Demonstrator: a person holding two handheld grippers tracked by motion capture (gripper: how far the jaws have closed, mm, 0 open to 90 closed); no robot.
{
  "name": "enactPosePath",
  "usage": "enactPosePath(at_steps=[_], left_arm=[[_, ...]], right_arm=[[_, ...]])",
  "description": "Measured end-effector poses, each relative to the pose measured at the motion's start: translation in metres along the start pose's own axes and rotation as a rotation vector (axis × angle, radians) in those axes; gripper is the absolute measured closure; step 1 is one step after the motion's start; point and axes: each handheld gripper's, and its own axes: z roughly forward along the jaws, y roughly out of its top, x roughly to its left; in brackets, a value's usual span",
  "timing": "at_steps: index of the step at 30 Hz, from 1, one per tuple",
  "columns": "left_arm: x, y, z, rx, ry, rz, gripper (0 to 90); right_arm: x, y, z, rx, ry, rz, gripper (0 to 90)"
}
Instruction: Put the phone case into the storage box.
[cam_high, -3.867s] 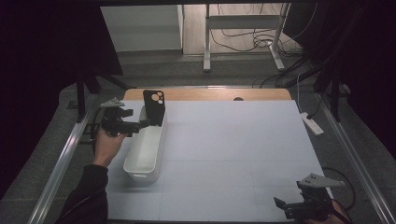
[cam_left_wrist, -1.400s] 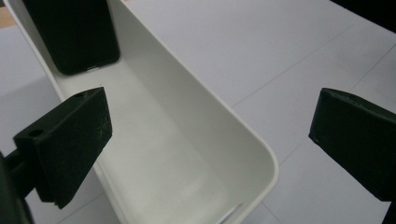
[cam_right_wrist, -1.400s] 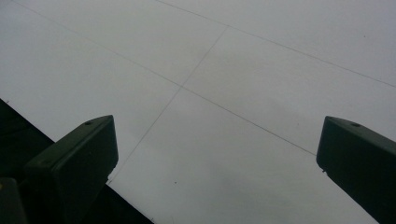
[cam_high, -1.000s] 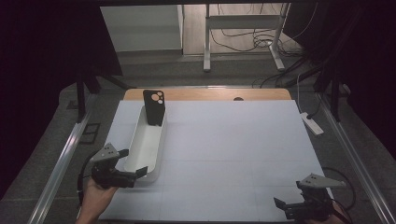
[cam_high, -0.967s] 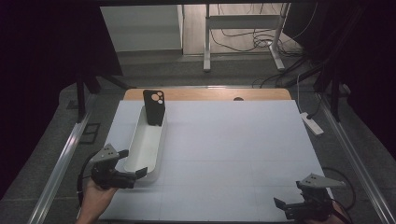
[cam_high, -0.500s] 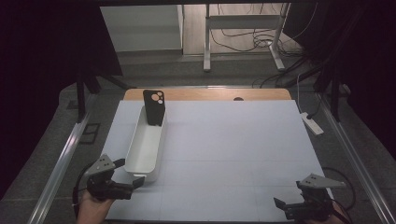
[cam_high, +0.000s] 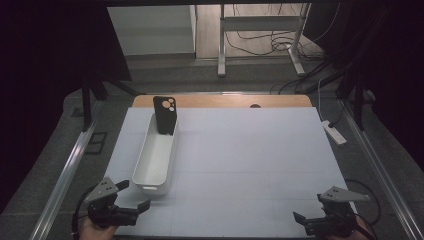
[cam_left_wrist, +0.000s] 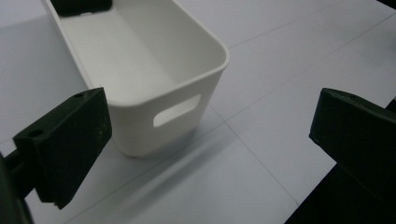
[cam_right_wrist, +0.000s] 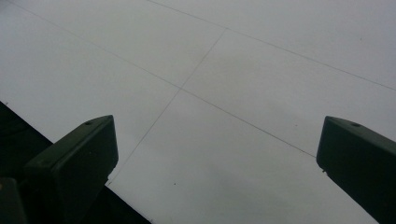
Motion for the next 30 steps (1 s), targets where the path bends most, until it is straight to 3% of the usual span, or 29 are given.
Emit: enactPosePath(at_steps=[7,20,30], left_arm=[[0.0,-0.008,-0.002,0.005,0.012,-0.017,0.0],[-0.005,-0.024,0.004,0.079,0.084,-0.001,0.0],[-0.001,-0.024,0.003,0.069,0.074,-0.032,0.0]], right_arm=[[0.001,0.0,0.001,0.007,-0.001,-0.007,0.0],[0.001,0.0,0.001,0.011,-0.003,-0.01,0.0],[0.001,0.0,0.001,0.014,-0.002,-0.013,0.0]])
